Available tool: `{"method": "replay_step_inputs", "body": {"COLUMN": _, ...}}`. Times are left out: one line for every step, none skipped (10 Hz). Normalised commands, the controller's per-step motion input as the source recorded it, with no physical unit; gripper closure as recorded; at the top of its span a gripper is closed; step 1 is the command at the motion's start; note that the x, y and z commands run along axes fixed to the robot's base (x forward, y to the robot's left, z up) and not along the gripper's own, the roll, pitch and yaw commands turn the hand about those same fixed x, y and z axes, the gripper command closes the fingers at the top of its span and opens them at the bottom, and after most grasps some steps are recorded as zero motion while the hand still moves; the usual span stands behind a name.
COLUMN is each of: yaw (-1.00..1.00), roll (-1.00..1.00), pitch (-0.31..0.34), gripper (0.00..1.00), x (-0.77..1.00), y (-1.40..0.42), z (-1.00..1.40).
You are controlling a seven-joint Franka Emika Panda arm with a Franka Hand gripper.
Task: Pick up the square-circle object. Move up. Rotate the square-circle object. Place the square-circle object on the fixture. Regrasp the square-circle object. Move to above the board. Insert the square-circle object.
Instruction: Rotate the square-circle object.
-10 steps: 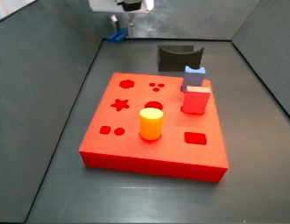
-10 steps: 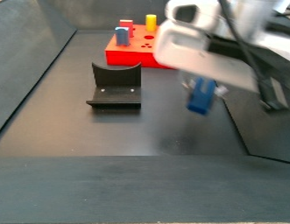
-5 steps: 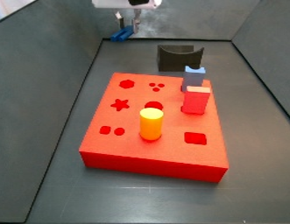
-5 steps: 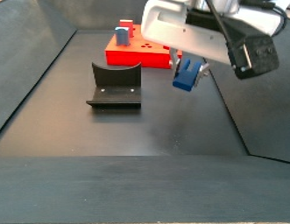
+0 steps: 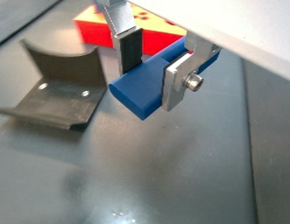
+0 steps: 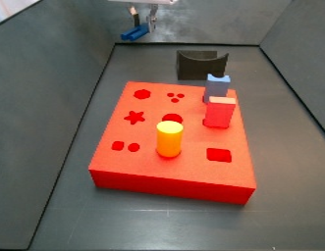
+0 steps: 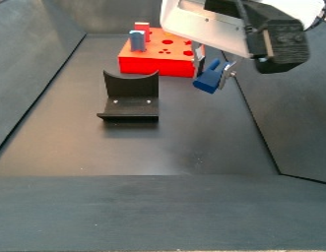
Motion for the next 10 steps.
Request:
{"method": "replay_step_inputs", "body": {"yaw": -1.0, "roll": -0.01, "pitch": -0.005, "gripper": 1.0, "x": 0.02, "y": 0.03, "z": -0.05}}
{"method": "replay_step_inputs", "body": {"yaw": -1.0, "roll": -0.01, "pitch": -0.006, "gripper": 1.0, "x": 0.02, "y": 0.03, "z": -0.04}}
{"method": "replay_step_inputs", "body": {"yaw": -1.0, "roll": -0.01, "pitch": -0.006, "gripper": 1.0, "x": 0.03, "y": 0.03, "z": -0.04}}
{"method": "replay_step_inputs", "body": {"yaw": -1.0, "roll": -0.01, "pitch": -0.007, "gripper": 1.0, "x": 0.03, "y": 0.03, "z": -0.03}}
{"method": "replay_step_inputs", "body": {"yaw": -1.0, "roll": -0.01, "pitch": -0.007, "gripper": 1.0, "x": 0.03, "y": 0.03, "z": -0.02}}
{"method": "replay_step_inputs", "body": {"yaw": -1.0, "roll": -0.01, "pitch": -0.008, "gripper": 1.0, "x": 0.03, "y": 0.02, "z": -0.02}}
{"method": "replay_step_inputs", "body": {"yaw": -1.0, "roll": -0.01, "pitch": -0.008, "gripper": 1.0, "x": 0.03, "y": 0.03, "z": -0.02}}
{"method": "replay_step_inputs", "body": {"yaw": -1.0, "roll": -0.01, "pitch": -0.008, "gripper": 1.0, "x": 0.03, "y": 0.03, "z": -0.02}}
{"method": "replay_step_inputs", "body": {"yaw": -1.0, "roll": -0.01, "pitch": -0.009, "gripper": 1.0, "x": 0.03, "y": 0.02, "z": -0.02}}
{"method": "replay_step_inputs", "body": {"yaw": -1.0, "roll": -0.01, "pitch": -0.009, "gripper": 1.0, "x": 0.03, "y": 0.03, "z": -0.02}}
